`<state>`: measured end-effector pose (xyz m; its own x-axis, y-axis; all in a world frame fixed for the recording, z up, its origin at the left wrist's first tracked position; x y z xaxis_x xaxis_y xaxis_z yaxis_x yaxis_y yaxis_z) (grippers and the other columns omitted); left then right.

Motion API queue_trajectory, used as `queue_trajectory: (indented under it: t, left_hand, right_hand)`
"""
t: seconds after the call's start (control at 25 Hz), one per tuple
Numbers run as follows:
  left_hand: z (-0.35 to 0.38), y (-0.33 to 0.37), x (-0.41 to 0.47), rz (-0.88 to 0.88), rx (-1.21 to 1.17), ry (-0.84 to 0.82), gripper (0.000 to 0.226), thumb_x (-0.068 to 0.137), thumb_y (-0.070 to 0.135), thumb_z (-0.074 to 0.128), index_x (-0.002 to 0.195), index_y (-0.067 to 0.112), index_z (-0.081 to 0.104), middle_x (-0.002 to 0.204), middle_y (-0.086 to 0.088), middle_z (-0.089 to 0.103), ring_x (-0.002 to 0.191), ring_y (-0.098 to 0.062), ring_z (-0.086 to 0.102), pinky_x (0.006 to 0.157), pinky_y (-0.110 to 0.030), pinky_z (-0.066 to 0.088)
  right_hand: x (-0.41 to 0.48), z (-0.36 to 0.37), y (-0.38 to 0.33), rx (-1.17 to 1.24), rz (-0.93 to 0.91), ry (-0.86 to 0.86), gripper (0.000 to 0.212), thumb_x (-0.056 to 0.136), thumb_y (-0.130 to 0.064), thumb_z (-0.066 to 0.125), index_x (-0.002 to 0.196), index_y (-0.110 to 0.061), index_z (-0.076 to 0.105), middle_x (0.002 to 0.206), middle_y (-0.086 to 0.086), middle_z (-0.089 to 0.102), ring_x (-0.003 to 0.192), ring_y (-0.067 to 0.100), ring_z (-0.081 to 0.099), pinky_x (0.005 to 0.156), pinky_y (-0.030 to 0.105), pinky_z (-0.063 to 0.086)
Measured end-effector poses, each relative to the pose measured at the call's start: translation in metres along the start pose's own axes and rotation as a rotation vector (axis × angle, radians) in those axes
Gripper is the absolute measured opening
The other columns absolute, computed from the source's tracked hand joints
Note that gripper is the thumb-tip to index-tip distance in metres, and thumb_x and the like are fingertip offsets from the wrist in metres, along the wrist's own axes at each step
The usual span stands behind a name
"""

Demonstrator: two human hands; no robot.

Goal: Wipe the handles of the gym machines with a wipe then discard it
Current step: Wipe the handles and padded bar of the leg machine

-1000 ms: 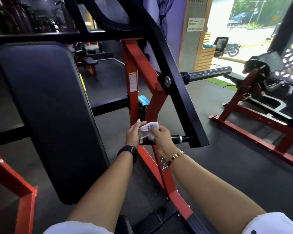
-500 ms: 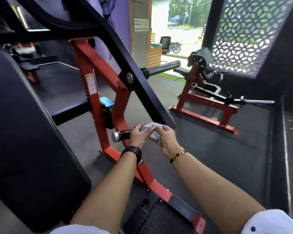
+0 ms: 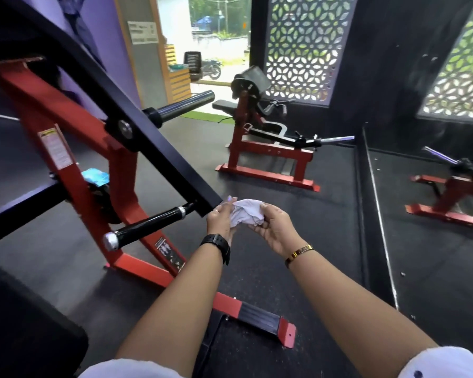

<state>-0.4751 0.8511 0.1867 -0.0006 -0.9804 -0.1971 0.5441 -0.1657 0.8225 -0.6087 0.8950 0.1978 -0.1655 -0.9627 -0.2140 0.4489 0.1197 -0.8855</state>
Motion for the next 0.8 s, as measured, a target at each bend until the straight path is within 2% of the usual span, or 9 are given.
queue_trajectory:
  t: [0.08,0.16,0.28,0.4,0.56,0.64,0.8]
  left_hand:
    - [0.033,-0.024,0.005,-0.136,-0.056,-0.045,0.032,0.096,0.035,0.053,0.081,0.009,0.064,0.067,-0.002,0.07,0.06,-0.014,0.067,0.06,-0.026,0.052]
    - [0.065,-0.049,0.012,-0.267,-0.064,-0.095,0.045,0.095,0.048,0.047,0.083,0.008,0.064,0.074,-0.006,0.07,0.062,-0.017,0.068,0.058,-0.026,0.053]
    - [0.121,-0.084,0.033,-0.34,-0.012,-0.169,0.055,0.092,0.056,0.044,0.087,0.005,0.065,0.083,-0.011,0.068,0.067,-0.021,0.067,0.062,-0.028,0.052]
    - [0.174,-0.118,0.057,-0.378,0.04,-0.22,0.062,0.089,0.062,0.043,0.091,0.004,0.067,0.088,-0.012,0.071,0.073,-0.023,0.068,0.066,-0.03,0.053]
    - [0.239,-0.17,0.086,-0.419,0.038,-0.25,0.069,0.088,0.066,0.04,0.099,0.003,0.066,0.094,-0.016,0.07,0.079,-0.027,0.069,0.07,-0.035,0.054]
    - [0.271,-0.195,0.098,-0.438,0.031,-0.267,0.07,0.087,0.067,0.039,0.099,0.003,0.066,0.093,-0.016,0.07,0.077,-0.027,0.069,0.067,-0.033,0.055]
    - [0.333,-0.237,0.122,-0.47,0.056,-0.285,0.069,0.088,0.066,0.039,0.098,0.003,0.066,0.09,-0.015,0.071,0.077,-0.027,0.069,0.071,-0.034,0.054]
  right_hand:
    - [0.009,-0.032,-0.011,0.051,0.014,0.043,0.032,0.097,-0.027,0.046,0.103,0.0,0.062,0.082,0.015,0.072,0.072,0.023,0.07,0.067,0.033,0.058]
    - [0.021,-0.066,-0.022,0.085,0.036,0.08,0.041,0.096,-0.039,0.046,0.104,-0.002,0.062,0.086,0.016,0.072,0.074,0.024,0.07,0.065,0.032,0.057]
    - [0.045,-0.123,-0.046,0.125,0.07,0.121,0.056,0.093,-0.052,0.044,0.115,-0.002,0.056,0.095,0.02,0.072,0.081,0.03,0.071,0.068,0.039,0.058]
    - [0.073,-0.178,-0.073,0.155,0.137,0.124,0.065,0.089,-0.063,0.041,0.117,-0.006,0.053,0.099,0.021,0.071,0.088,0.036,0.07,0.07,0.05,0.056]
    - [0.106,-0.25,-0.108,0.142,0.193,0.105,0.071,0.087,-0.068,0.037,0.118,-0.007,0.052,0.107,0.024,0.067,0.092,0.038,0.068,0.073,0.054,0.055]
    - [0.12,-0.283,-0.127,0.118,0.191,0.115,0.071,0.088,-0.069,0.036,0.12,-0.007,0.051,0.11,0.024,0.066,0.091,0.037,0.067,0.075,0.056,0.054]
    - [0.152,-0.342,-0.161,0.09,0.188,0.164,0.07,0.089,-0.068,0.035,0.122,-0.008,0.051,0.114,0.023,0.065,0.097,0.038,0.065,0.081,0.058,0.052]
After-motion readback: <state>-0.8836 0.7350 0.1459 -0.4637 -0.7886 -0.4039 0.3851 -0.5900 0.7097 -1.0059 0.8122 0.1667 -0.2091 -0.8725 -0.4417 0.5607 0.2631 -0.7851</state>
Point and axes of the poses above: each hand's wrist, its own x-axis towards the middle knuckle, its own z-axis out of the palm, y = z × x, the point moved 8 cm from there along x, towards the middle knuckle
